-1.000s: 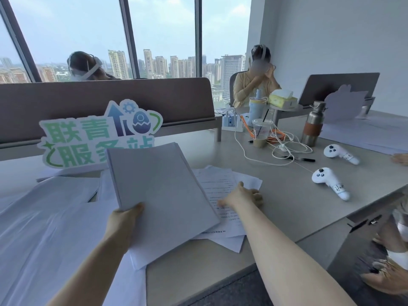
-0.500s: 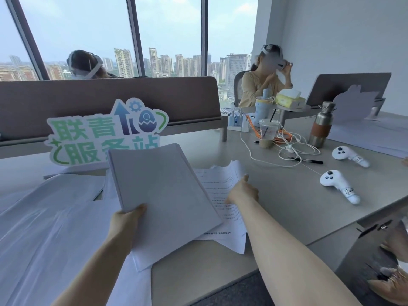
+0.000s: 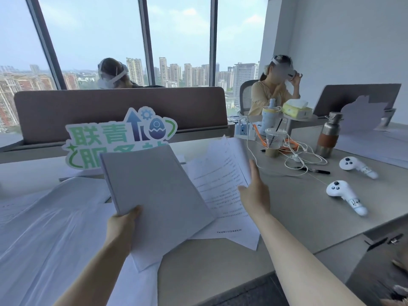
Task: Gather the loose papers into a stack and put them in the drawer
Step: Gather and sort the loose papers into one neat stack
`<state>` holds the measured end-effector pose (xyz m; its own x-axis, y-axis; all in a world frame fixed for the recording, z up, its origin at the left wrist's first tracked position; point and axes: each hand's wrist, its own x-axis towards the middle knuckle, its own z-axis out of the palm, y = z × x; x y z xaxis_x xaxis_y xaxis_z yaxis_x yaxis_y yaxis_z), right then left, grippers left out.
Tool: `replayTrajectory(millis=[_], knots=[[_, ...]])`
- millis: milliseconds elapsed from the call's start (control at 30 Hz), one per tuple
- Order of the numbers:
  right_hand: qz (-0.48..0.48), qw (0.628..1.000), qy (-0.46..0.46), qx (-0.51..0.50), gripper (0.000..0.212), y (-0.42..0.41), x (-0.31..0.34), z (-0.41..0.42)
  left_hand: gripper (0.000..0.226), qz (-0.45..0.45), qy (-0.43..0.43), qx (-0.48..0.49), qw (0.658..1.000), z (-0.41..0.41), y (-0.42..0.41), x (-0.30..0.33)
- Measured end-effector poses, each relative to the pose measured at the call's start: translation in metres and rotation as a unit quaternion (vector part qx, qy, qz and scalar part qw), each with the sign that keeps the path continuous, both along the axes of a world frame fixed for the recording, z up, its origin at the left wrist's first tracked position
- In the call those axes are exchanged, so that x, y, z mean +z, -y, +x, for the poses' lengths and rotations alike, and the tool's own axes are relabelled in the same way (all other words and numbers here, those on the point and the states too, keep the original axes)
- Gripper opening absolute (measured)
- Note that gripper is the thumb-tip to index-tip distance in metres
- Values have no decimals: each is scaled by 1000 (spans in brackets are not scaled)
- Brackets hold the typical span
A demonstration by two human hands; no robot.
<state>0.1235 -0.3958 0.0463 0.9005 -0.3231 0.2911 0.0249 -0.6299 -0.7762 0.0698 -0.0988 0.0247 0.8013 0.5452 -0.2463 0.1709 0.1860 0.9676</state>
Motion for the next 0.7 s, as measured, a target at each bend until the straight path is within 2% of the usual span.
replayTrajectory(millis=[300, 400, 600, 700], knots=[[63, 984, 149, 74, 81, 4, 55, -22, 14, 38, 47, 66, 996, -22, -10, 22], [92, 975, 163, 123, 79, 5, 78, -33, 21, 45, 54, 90, 993, -26, -18, 27], [140, 955, 172, 198, 77, -3, 106, -43, 24, 46, 78, 72, 993, -36, -20, 38], [175, 943, 172, 226, 77, -11, 106, -44, 10, 47, 89, 37, 994, -43, -12, 47]])
